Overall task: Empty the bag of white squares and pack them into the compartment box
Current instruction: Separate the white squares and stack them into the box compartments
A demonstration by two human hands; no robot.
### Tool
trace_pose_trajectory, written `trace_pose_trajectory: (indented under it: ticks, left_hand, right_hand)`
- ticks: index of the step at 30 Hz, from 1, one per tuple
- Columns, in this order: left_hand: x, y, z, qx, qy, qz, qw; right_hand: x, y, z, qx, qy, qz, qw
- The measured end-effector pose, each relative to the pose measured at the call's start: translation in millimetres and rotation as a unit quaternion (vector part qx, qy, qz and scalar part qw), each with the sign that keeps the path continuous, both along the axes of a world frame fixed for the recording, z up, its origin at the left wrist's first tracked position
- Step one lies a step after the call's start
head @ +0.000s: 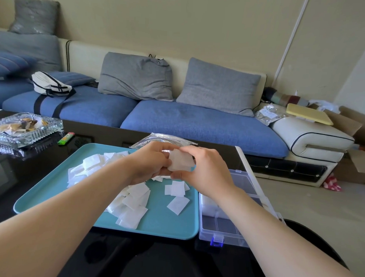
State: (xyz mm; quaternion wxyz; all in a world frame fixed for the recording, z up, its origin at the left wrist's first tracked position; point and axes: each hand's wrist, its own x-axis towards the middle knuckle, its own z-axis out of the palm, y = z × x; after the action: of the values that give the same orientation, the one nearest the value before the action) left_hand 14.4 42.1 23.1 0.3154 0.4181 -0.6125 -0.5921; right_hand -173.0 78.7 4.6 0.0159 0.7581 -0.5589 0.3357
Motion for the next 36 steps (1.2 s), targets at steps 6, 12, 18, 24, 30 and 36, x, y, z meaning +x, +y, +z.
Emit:
trace_pose_trajectory:
  ticks: [6,12,18,24,30,36]
  left_hand:
    - [1.0,-1.0,0.6,0.000,0.000,-0.005,1.000]
    - [2.1,-0.4,1.8,0.002,0.015,0.000,1.000]
    - [-0.2,1.5,4.5,0.036,0.029,0.014,0.999]
    - [-3.1,5.2,6.0,0.087,0.048,0.001,0.995]
    - [-6.7,5.0,4.5,0.097,0.041,0.000,0.994]
    - [-9.7,7.5,4.0,0.067,0.038,-0.036,0.996]
  right_hand:
    - [2.2,5.6,5.0,0.013,0.035,-0.020,0.999]
    - [0.4,3.3,0.2,0.042,0.007,0.005,0.999]
    - [-6.1,-4.4,-5.1,0.035,-0.010,0.046,0.998]
    - [-2.4,-0.7,-2.0,0.013,-0.012,0.063,0.998]
    - [6.2,5.0,2.0,-0.038,0.020,0.059,0.997]
    - [14.5,5.7,1.2,-0.060,0.050,0.017,0.997]
